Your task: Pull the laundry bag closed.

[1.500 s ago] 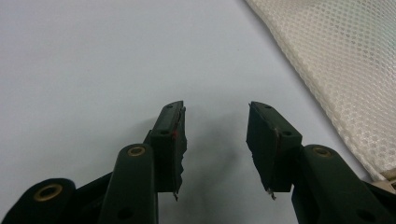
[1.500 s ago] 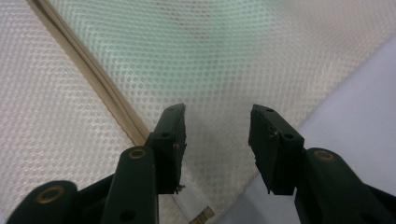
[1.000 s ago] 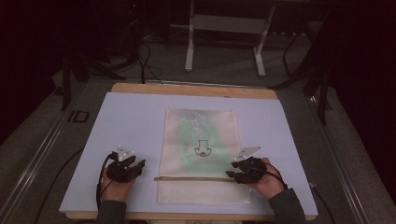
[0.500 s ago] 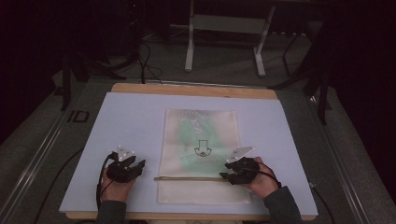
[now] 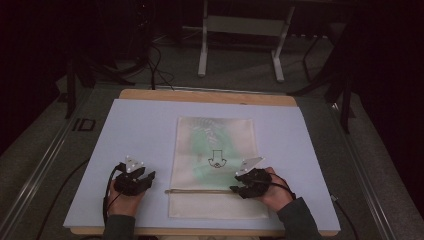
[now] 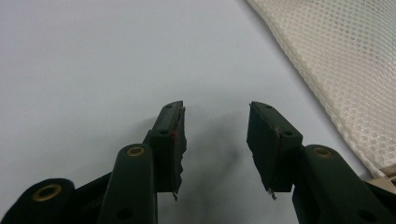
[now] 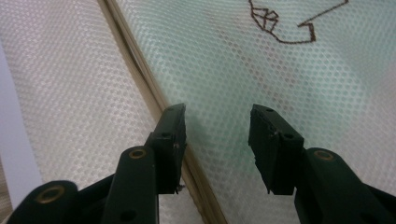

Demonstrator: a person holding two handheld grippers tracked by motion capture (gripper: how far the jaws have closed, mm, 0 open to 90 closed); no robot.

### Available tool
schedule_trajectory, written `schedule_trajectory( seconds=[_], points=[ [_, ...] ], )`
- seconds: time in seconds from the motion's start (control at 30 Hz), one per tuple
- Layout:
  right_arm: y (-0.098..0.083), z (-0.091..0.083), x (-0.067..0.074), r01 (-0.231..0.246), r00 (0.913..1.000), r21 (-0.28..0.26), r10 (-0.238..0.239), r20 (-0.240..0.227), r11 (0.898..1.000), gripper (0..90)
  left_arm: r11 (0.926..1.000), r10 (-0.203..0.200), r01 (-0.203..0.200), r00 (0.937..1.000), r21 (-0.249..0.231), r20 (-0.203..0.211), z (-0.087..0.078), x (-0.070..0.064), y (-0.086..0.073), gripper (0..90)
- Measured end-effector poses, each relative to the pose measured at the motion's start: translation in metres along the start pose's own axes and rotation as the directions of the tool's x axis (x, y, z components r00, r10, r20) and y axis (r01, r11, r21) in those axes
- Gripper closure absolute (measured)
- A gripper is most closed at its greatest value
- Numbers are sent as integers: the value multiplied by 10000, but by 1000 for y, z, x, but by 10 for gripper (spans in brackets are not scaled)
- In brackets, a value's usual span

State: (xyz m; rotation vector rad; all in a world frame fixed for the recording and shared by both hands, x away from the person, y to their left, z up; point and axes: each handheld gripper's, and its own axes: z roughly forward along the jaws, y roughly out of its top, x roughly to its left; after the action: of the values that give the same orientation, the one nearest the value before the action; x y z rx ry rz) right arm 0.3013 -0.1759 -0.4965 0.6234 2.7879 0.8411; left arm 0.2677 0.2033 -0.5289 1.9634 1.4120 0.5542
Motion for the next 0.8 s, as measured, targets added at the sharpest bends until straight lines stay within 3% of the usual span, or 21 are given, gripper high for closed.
schedule_trajectory(
  seconds=[0.8],
  points=[
    [20, 10, 13, 696, 9962, -24, -696, -526, 9976, 555, 10000, -32, 32, 10000, -6, 40, 0, 1, 0, 557]
  ],
)
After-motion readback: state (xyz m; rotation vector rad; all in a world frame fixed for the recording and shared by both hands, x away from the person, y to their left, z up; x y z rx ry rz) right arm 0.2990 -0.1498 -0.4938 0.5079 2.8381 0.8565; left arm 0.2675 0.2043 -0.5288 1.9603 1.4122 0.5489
